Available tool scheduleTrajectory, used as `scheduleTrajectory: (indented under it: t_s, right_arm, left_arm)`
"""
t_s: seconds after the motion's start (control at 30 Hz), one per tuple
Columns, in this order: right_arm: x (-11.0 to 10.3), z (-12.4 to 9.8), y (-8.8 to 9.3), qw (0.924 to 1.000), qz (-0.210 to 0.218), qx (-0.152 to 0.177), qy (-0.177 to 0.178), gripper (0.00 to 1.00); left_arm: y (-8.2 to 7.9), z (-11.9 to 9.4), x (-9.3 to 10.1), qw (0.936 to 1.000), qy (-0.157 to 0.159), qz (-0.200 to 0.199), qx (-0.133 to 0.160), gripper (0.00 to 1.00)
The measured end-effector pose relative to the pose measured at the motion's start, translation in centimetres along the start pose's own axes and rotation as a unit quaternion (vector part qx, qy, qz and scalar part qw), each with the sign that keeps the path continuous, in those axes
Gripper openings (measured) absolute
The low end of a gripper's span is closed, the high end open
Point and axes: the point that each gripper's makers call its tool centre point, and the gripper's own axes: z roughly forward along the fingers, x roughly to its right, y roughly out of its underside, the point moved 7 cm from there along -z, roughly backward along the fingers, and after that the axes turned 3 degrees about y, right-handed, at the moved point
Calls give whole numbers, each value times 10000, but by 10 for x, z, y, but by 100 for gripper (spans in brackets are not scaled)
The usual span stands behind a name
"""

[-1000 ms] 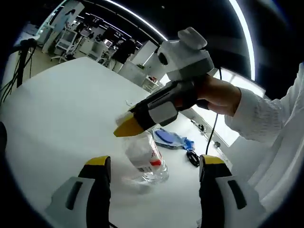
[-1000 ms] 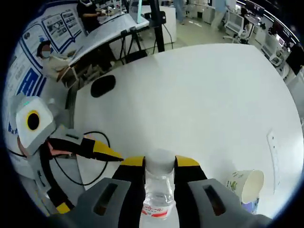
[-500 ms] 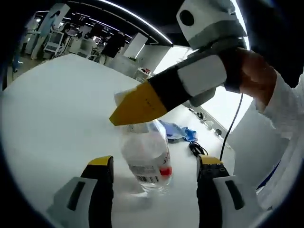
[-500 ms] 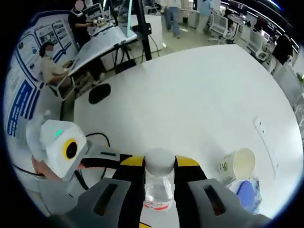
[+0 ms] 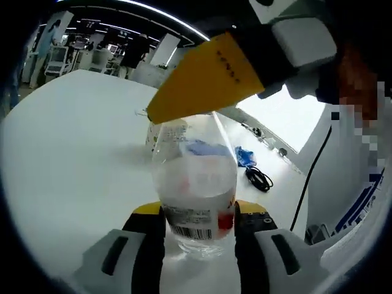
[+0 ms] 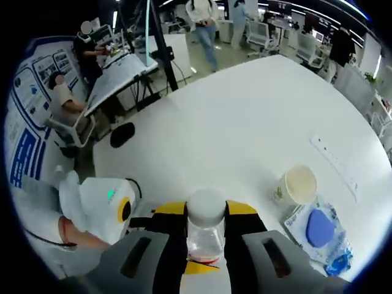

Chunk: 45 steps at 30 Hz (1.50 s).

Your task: Arrange the tabletop items into an orderly group along one side of the table until the central work area is clear of visible clutter.

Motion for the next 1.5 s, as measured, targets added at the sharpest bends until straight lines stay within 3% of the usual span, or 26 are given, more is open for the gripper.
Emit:
scheduleTrajectory:
  t_s: [0.33, 0.63, 0.83, 1.17, 1.5]
  right_arm:
    - [12, -19, 17, 9978, 593, 276, 129, 19]
    - [8, -31, 22, 9896, 1105, 900, 204, 19]
    - [8, -42, 11, 9820, 1298, 1351, 250, 19]
    - [13, -48, -23, 9696, 1380, 1983, 395, 20]
    - [18, -46, -45, 9621, 1327, 2308, 593, 20]
  left_arm:
    - [-1, 6, 7, 9977, 333, 573, -119, 40]
    - [-11, -4, 7, 9912, 483, 1160, -425, 39]
    - [-33, -13, 1, 9842, 585, 1588, -514, 39]
    - [-78, -17, -18, 9728, 709, 2122, -599, 39]
    - [-103, -12, -38, 9646, 912, 2400, -602, 40]
